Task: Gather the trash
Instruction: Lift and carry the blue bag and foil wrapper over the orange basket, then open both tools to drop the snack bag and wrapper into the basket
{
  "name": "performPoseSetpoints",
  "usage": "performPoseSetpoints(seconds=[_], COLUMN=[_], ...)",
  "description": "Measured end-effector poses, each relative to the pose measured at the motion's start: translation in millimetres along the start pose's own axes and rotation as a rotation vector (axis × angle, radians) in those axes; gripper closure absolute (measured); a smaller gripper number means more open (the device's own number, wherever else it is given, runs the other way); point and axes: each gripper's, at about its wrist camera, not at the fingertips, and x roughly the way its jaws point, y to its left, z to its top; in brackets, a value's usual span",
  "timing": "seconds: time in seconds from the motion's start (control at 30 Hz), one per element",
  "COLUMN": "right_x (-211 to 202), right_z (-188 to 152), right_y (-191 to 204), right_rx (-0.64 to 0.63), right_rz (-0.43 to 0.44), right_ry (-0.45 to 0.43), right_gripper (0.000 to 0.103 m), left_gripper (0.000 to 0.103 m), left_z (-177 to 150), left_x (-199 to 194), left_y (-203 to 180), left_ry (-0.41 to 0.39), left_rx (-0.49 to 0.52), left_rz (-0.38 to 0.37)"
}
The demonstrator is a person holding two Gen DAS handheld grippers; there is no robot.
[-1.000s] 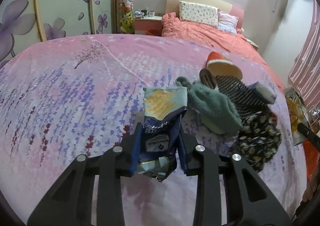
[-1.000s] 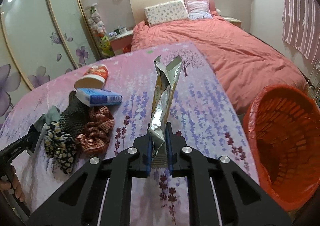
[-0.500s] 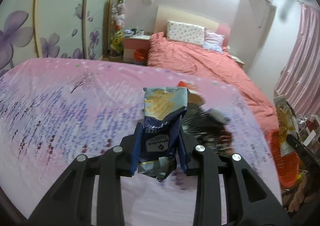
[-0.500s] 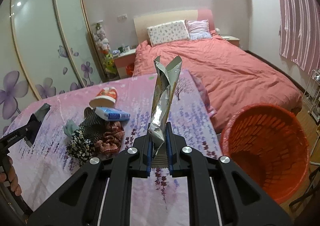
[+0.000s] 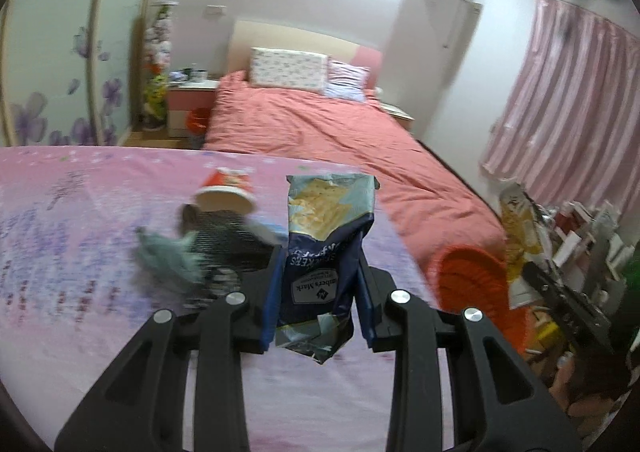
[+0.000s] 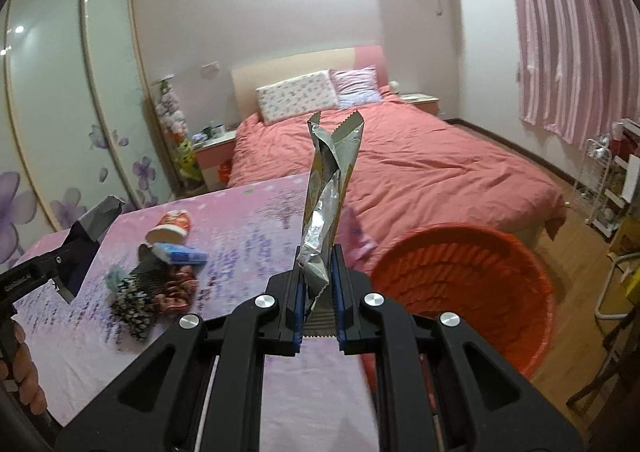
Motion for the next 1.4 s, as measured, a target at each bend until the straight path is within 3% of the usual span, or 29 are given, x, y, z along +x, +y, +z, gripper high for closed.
performPoseSetpoints(seconds=[0.43, 0.63, 0.9, 1.03, 1.2, 1.4], right_x=[2.1, 12.2, 29.2, 39.9, 42.4, 38.8], right_z=[-8.0, -11.8, -19.6, -24.6, -33.1, -36.4], right_y=[-72.3, -102.1, -133.4, -140.1, -143.8, -141.2], right_rx=[0.08, 0.127, 0.193, 0.21, 0.223, 0.219], right_rz=[-0.095, -0.114, -0.118, -0.118, -0.133, -0.15], right_ry=[-0.002, 0.014, 0.05, 0.076, 0.098, 0.11], right_gripper=[0.091, 0.091, 0.09, 0.089, 0.065, 0.052], left_gripper=[0.07, 0.07, 0.068, 0.056, 0.048, 0.04], left_z=[-19.7, -32.3, -48.0, -56.2, -64.5, -63.8], left_x=[52.5, 86.7, 129.5, 149.9, 168.5, 164.0], left_y=[-117.0, -158.8, -195.4, -202.7, -199.2, -173.7], left_ry=[0.077, 0.136, 0.21, 0.243, 0.282, 0.273], left_rx=[0.122, 0.168, 0.221, 0.232, 0.239, 0.225], left_rz=[-0.211, -0.274, -0.309, -0.293, -0.259, -0.205])
